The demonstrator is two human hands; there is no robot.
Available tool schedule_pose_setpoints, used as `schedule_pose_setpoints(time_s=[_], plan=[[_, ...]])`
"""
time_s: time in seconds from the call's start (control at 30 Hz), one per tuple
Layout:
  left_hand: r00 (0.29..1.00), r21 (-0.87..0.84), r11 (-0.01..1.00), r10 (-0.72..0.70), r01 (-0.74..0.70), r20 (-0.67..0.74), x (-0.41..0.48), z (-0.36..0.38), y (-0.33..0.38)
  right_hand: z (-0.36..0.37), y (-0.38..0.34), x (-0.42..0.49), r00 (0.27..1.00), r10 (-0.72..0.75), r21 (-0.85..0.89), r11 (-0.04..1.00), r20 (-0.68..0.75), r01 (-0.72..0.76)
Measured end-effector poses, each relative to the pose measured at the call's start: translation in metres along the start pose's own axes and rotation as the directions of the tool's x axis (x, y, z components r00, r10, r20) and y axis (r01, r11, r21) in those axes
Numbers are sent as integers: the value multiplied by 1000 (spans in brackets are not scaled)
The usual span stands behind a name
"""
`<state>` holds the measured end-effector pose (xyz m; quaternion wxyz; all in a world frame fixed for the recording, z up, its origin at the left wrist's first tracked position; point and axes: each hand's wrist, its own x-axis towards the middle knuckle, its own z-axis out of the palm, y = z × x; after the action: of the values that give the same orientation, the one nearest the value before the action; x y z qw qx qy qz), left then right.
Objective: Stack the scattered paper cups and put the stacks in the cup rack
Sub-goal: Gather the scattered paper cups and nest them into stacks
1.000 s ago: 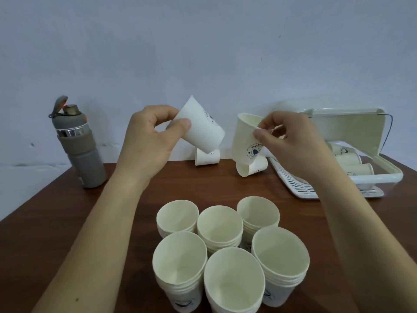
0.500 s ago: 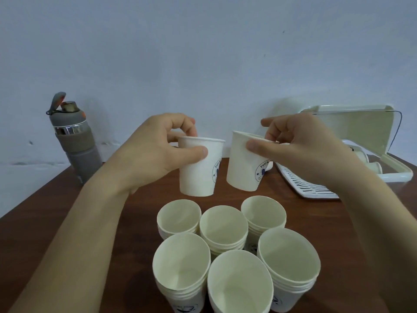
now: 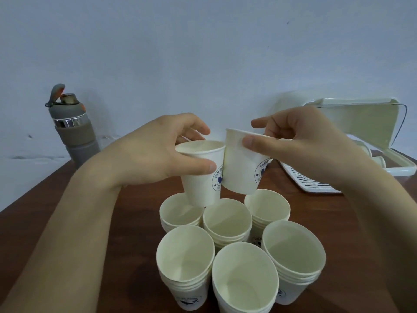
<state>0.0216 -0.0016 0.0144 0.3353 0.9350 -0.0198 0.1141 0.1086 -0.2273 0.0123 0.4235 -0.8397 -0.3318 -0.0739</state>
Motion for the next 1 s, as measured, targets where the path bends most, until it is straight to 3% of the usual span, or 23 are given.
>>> schedule_pose_setpoints(time_s=[0.37, 1.0], plan=[[998, 295, 955, -41, 23, 55, -7, -9, 1, -1, 1, 1, 999, 20, -30, 999, -31, -21], [960, 337, 940, -137, 49, 243, -3, -3, -5, -5, 6, 2, 998, -5, -47, 999, -65, 2]])
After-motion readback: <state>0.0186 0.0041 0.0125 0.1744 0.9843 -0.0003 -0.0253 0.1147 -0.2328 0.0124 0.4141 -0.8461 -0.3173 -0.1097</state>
